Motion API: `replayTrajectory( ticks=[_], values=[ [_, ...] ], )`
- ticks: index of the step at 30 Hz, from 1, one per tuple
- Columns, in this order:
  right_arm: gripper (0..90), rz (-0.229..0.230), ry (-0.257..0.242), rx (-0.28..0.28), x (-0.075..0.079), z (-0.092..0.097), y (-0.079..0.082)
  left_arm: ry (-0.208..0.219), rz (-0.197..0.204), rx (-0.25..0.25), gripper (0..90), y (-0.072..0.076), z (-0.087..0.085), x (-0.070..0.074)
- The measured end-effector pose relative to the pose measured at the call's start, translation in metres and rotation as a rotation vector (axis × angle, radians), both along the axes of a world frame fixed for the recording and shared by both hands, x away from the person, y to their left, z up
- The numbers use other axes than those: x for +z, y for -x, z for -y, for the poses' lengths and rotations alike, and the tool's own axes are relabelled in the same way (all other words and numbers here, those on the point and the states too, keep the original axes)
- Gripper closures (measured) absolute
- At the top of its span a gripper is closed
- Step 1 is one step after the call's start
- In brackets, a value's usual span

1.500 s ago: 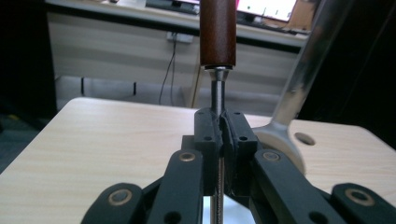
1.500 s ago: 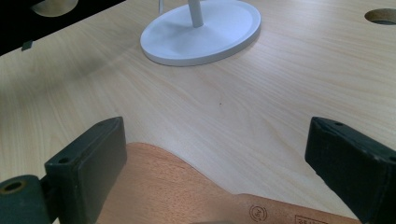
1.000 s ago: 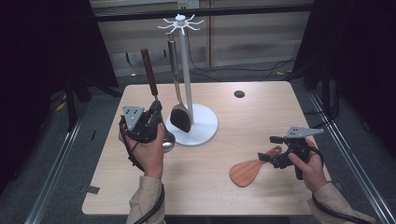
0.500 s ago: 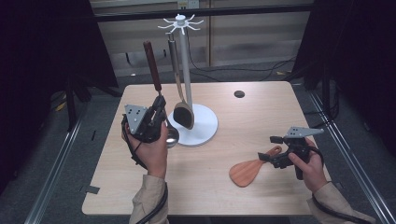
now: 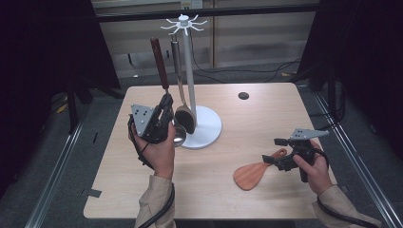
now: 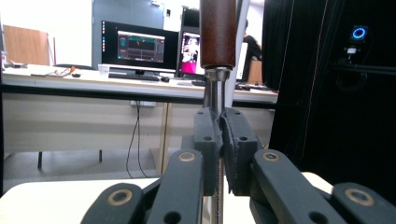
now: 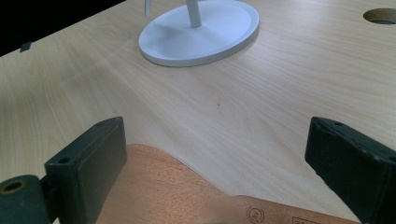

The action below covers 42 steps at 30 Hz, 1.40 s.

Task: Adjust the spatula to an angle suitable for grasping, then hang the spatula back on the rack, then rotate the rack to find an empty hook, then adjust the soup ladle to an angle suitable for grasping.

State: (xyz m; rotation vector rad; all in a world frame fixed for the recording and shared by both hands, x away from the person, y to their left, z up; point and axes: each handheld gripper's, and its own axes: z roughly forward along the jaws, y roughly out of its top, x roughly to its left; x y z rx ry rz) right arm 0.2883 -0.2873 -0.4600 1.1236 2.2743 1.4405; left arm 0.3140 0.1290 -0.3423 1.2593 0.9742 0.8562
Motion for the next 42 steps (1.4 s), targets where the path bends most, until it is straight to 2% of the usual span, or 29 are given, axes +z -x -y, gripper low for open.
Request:
replayTrajectory(
  ticks=[6, 7, 10, 13, 15, 25, 27, 33, 34, 35, 37, 38, 42],
  values=[
    [5.0, -0.005, 0.009, 0.009, -0.001, -0.001, 0.001, 0.004, 0.007, -0.012, 85.3, 0.001, 0.006, 0.003],
    [5.0, 0.000, 0.004, 0.007, 0.000, -0.001, 0.001, 0.019, 0.009, -0.010, 85.3, 0.001, 0.008, 0.004],
    [5.0, 0.012, -0.013, 0.008, 0.002, -0.003, 0.000, 0.014, 0.013, -0.018, 85.2, 0.001, 0.010, 0.005],
    [5.0, -0.003, 0.005, 0.015, -0.001, -0.004, -0.001, 0.004, 0.021, -0.027, 85.3, 0.001, 0.011, 0.006],
    [5.0, -0.006, 0.006, 0.013, -0.001, -0.003, -0.001, 0.018, 0.022, -0.027, 85.3, 0.001, 0.014, 0.007],
    [5.0, -0.004, 0.000, 0.014, -0.001, -0.003, -0.001, 0.008, 0.036, -0.040, 85.2, -0.002, 0.023, 0.013],
    [5.0, -0.003, 0.003, 0.013, -0.001, -0.003, -0.001, 0.019, 0.044, -0.041, 85.2, -0.003, 0.025, 0.014],
    [5.0, -0.001, -0.001, 0.014, 0.000, -0.004, -0.001, 0.012, 0.040, -0.039, 85.2, -0.004, 0.030, 0.017],
    [5.0, 0.000, -0.006, 0.016, 0.000, -0.003, -0.001, 0.024, 0.046, -0.046, 85.2, -0.005, 0.032, 0.017],
    [5.0, -0.002, -0.005, 0.016, 0.000, -0.003, -0.001, 0.012, 0.041, -0.047, 85.2, -0.005, 0.032, 0.017],
    [5.0, -0.003, -0.003, 0.011, 0.000, -0.003, -0.001, 0.019, 0.041, -0.051, 85.2, -0.007, 0.035, 0.017],
    [5.0, -0.001, -0.005, 0.009, 0.000, -0.002, -0.001, 0.006, 0.038, -0.053, 85.2, -0.007, 0.035, 0.017],
    [5.0, 0.001, -0.007, 0.009, 0.001, -0.002, -0.001, 0.002, 0.043, -0.057, 85.2, -0.008, 0.039, 0.017]
  ],
)
